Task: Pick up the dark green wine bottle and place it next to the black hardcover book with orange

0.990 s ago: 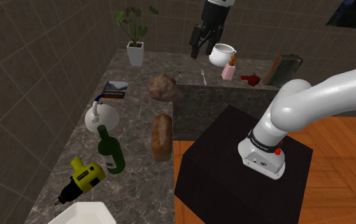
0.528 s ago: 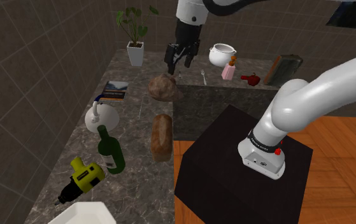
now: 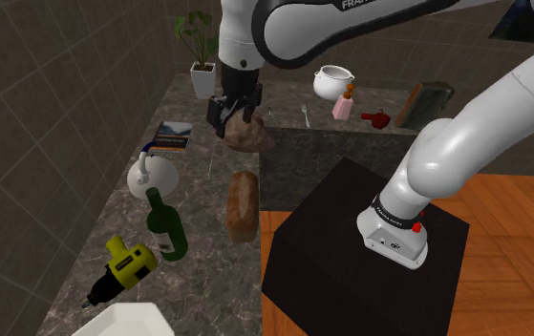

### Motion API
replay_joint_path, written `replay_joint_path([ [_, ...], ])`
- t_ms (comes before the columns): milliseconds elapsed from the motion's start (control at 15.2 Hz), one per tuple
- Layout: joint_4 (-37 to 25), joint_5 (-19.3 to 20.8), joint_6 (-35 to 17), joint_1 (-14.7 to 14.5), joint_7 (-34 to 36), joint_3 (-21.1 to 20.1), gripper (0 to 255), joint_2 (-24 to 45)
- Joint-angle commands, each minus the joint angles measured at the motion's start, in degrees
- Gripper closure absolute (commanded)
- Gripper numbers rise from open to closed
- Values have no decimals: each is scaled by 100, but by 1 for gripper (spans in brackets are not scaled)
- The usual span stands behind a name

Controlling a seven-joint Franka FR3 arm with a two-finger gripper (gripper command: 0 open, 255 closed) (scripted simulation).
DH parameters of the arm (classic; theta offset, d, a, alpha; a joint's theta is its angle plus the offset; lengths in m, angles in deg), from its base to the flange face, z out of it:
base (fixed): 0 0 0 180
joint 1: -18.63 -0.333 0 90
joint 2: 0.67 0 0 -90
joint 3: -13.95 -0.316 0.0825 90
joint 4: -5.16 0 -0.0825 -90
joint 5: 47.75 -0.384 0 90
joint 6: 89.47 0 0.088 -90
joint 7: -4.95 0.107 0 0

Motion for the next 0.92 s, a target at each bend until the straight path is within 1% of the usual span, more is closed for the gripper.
replay_joint_path([
  [0, -178, 211, -237, -1, 272, -232, 0, 419],
  [198, -530, 654, -484, -17, 729, -536, 0, 1083],
  [462, -1107, 1435, -676, -166, 1417, -796, 0, 2045],
  [660, -1625, 2066, -702, -421, 1916, -837, 0, 2791],
  [858, -2216, 2635, -641, -781, 2326, -764, 0, 3523],
])
